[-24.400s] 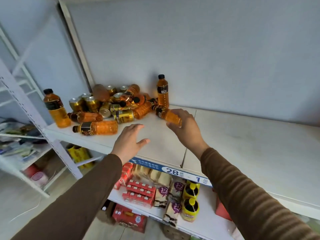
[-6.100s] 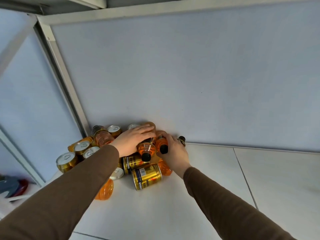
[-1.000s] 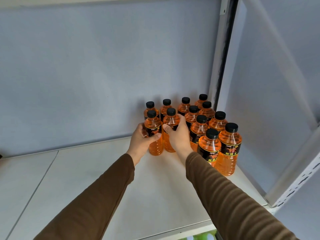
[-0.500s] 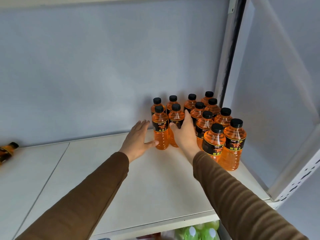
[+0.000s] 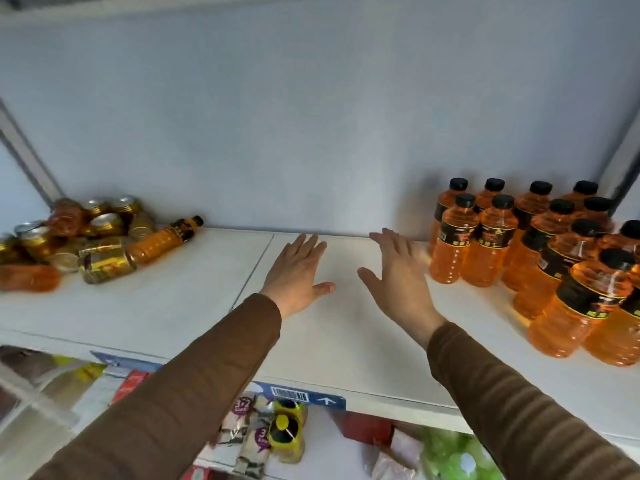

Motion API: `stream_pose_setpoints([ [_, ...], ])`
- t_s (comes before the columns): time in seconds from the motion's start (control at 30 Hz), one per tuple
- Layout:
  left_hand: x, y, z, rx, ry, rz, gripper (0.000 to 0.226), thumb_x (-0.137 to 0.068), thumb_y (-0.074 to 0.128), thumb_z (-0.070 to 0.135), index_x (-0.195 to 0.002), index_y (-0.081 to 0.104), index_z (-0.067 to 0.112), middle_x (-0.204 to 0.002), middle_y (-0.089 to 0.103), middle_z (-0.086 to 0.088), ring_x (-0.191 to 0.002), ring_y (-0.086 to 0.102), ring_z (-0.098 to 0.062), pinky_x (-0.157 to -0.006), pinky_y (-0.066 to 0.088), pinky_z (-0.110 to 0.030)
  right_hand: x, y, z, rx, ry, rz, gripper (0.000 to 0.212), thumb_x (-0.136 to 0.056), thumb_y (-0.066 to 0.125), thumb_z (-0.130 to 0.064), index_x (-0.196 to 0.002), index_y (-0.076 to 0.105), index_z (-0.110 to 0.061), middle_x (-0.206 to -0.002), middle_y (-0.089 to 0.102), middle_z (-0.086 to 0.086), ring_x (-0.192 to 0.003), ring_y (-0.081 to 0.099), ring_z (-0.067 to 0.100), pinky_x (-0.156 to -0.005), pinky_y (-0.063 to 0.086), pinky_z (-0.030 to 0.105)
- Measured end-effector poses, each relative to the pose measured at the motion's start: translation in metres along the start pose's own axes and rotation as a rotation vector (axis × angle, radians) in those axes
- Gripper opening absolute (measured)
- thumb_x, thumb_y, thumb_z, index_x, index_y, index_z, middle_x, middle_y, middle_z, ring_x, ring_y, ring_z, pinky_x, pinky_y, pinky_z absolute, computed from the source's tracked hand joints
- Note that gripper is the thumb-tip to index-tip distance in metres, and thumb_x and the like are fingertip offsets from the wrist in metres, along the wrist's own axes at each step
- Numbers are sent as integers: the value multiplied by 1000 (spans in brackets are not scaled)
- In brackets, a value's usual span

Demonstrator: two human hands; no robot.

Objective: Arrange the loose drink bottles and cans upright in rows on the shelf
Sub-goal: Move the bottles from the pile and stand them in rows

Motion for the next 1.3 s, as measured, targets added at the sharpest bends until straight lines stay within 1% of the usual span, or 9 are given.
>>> stream_pose_setpoints([
  [0.17, 53, -15, -89, -31, -83, 8, 86, -95, 46, 63, -160, 9, 20, -168, 3, -2, -154, -3, -21, -122, 2, -36, 1, 56, -82, 27, -105, -157, 65, -90, 64, -38, -147, 37, -20, -152, 37, 2, -140, 25, 24, -112, 27, 33],
  [0.37, 114, -34, -200, -27, -152, 12, 86, -95, 48, 61, -160, 8, 20, -168, 3, -3, -154, -2, -21, -124, 3, -36, 2, 123, -185, 48, -170, -279, 71, -89, 65, -42, -149, 33, -21, -154, 33, 2, -141, 24, 25, -114, 27, 34],
  [0.53, 152, -44, -258, -3, -194, -1, 86, -95, 48, 60, -160, 8, 20, -168, 3, -2, -154, 0, -20, -122, 2, -33, 5, 163, -244, 45, -215, -362, 74, -88, 65, -43, -151, 31, -22, -155, 33, 2, -141, 26, 25, -113, 30, 37],
  [0.63, 160, -47, -286, -9, -236, 22, 87, -95, 49, 60, -160, 7, 22, -168, 4, -1, -154, 3, -20, -123, 6, -36, -2, 183, -272, 36, -278, -374, 74, -89, 64, -43, -151, 29, -23, -156, 32, 2, -141, 27, 25, -113, 30, 37],
  [0.77, 175, -44, -315, -10, -309, 1, 88, -94, 50, 61, -160, 6, 25, -168, 4, 1, -154, 3, -21, -124, 11, -39, -9, 209, -304, 6, -351, -412, 74, -89, 63, -44, -151, 29, -22, -155, 33, 3, -141, 29, 25, -113, 31, 38],
  [0.87, 187, -45, -338, -23, -331, 11, 88, -93, 52, 59, -160, 9, 23, -167, 7, -1, -153, 5, -20, -124, 10, -37, -9, 223, -326, -21, -366, -403, 72, -90, 63, -44, -150, 31, -21, -153, 37, 2, -138, 33, 25, -111, 34, 37],
  [0.97, 205, -49, -367, -22, -367, 22, 88, -94, 52, 60, -160, 7, 22, -168, 4, 0, -153, 2, -19, -122, 8, -34, -13, 234, -355, -45, -386, -403, 69, -90, 64, -43, -148, 34, -20, -149, 41, 3, -133, 37, 25, -108, 37, 37],
  [1.07, 223, -52, -402, -11, -395, 24, 88, -94, 51, 59, -160, 5, 23, -168, 2, 1, -153, 0, -17, -123, 7, -34, -18, 250, -393, -67, -419, -394, 67, -90, 64, -42, -146, 36, -19, -146, 44, 5, -131, 39, 26, -106, 38, 38],
  [1.3, 263, -61, -507, 9, -410, 43, 90, -93, 53, 59, -160, 6, 22, -168, 2, 1, -153, 1, -18, -124, 11, -36, -30, 307, -489, -83, -398, -409, 71, -91, 63, -44, -150, 34, -18, -149, 42, 6, -138, 34, 28, -111, 33, 38],
])
Point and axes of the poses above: each hand's wrist, its own x-axis away from the middle knuckle, its own y-axis out of the palm, z = x × y, the point moved 3 cm from there along -x, towards the middle knuckle
